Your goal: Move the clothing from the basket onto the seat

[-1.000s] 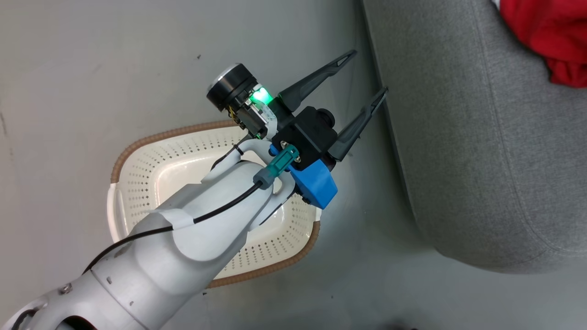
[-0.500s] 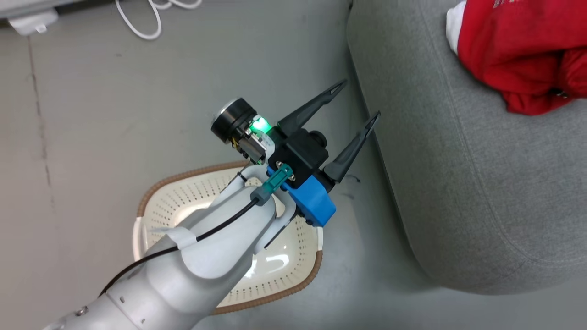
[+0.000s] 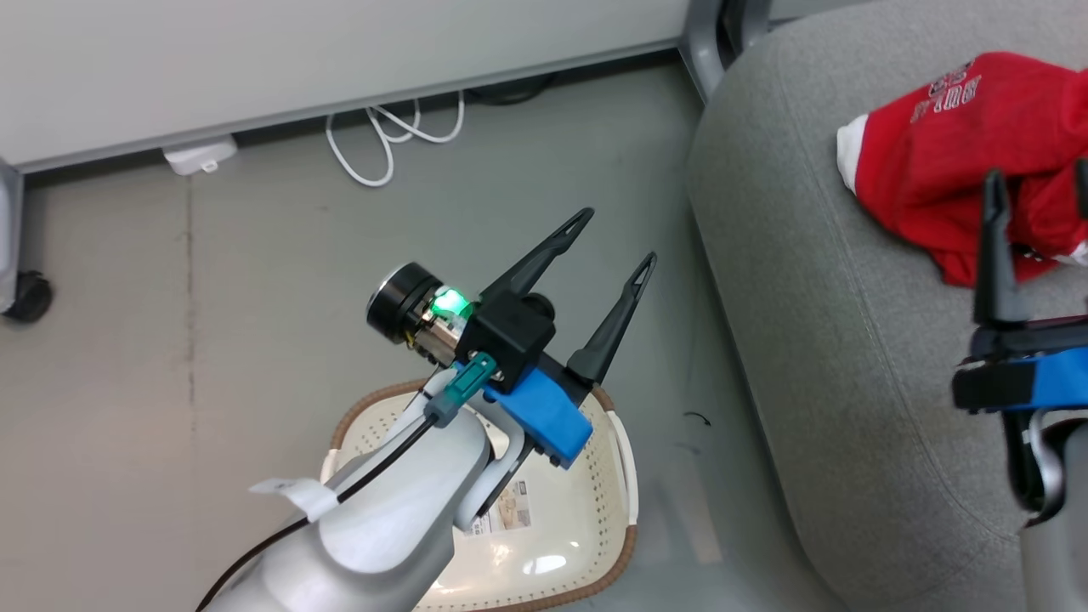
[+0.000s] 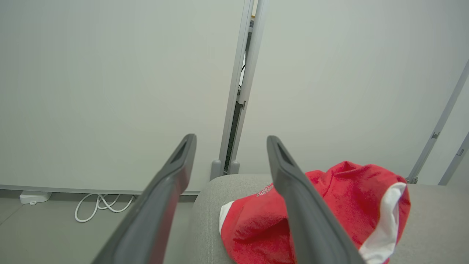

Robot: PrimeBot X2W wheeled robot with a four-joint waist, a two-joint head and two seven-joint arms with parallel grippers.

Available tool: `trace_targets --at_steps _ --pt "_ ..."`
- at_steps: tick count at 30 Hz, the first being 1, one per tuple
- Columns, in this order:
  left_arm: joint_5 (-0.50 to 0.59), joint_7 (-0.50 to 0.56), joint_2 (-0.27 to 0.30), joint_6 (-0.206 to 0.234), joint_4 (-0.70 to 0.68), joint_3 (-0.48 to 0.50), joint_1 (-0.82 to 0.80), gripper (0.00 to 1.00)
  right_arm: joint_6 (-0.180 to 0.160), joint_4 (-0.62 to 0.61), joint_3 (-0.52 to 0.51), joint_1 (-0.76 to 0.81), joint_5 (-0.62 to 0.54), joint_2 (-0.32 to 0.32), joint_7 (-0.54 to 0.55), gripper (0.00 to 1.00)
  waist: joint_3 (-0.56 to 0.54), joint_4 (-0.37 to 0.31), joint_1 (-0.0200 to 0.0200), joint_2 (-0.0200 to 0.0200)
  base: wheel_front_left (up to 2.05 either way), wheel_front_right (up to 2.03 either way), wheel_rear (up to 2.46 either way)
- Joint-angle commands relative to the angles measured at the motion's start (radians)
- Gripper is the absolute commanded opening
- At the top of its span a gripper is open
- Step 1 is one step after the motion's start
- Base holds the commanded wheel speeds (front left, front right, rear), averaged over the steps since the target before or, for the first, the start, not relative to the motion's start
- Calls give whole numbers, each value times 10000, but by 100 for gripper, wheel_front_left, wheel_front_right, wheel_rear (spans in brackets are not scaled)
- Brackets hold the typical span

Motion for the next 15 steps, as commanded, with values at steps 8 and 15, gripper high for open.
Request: trace_targets --at_steps 8,15 --pt "113 -32 311 189 -371 1048 1222 100 1 -152 1127 711 168 335 -3 100 -765 1026 2 0 0 0 0" --pt "217 -33 529 319 -596 2043 2050 100 1 -123 1269 1105 146 530 -3 100 -1141 1706 2 0 0 0 0"
